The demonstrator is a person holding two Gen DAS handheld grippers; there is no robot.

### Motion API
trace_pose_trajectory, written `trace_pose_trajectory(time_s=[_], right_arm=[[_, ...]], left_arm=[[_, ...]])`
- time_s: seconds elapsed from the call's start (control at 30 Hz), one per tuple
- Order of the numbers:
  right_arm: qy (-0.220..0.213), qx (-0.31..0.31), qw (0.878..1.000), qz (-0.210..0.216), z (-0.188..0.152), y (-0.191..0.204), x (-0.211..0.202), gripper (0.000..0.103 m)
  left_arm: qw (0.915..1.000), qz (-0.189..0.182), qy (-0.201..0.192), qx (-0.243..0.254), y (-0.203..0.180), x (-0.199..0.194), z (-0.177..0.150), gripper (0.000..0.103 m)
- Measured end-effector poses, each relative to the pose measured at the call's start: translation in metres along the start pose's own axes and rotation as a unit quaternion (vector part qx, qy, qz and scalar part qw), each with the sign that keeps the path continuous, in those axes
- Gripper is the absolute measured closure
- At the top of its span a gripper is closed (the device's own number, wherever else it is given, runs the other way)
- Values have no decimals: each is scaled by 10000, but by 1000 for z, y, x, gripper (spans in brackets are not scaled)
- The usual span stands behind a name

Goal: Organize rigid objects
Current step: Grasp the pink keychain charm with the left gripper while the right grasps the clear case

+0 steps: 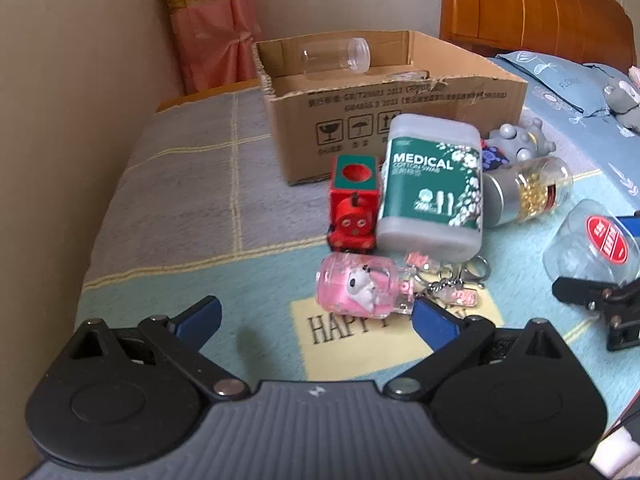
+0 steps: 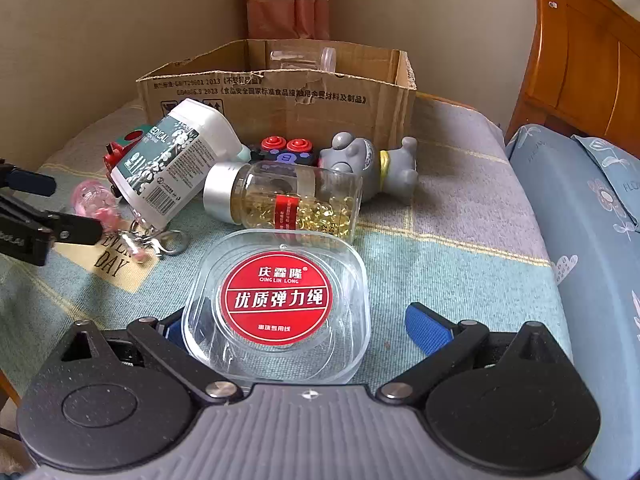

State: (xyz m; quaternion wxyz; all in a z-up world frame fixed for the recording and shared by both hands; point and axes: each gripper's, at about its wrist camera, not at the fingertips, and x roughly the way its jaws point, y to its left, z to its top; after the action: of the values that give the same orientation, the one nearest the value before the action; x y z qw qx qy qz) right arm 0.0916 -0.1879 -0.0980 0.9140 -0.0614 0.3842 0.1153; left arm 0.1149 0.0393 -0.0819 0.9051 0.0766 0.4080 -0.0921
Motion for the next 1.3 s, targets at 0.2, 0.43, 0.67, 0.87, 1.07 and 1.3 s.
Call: trace_pose_trajectory(time_s=[0.2, 0.43, 0.67, 0.87, 1.07, 1.3], right_arm=[[-19, -46, 10000, 36, -1, -1, -1, 0], [107, -190, 9996, 197, 0, 1, -4, 0], [212, -357, 9985, 345, 3, 9, -8, 5], [237, -365, 9984, 367, 8, 11, -8, 13], [220, -298, 9986, 388, 10, 9, -11, 20], [277, -379, 9980, 418, 12, 10, -11, 23]], left_arm=[[9999, -134, -75, 66, -8, 11, 2, 6], [9993, -304, -135, 140, -14, 14, 5, 15], [9984, -427, -69, 377, -19, 5, 1, 20], [9976, -481, -104, 483, -17, 1, -1, 25], [9963, -736, -46, 434, -16, 1, 0, 49], [9954, -803, 90, 524, -15, -1, 3, 54]])
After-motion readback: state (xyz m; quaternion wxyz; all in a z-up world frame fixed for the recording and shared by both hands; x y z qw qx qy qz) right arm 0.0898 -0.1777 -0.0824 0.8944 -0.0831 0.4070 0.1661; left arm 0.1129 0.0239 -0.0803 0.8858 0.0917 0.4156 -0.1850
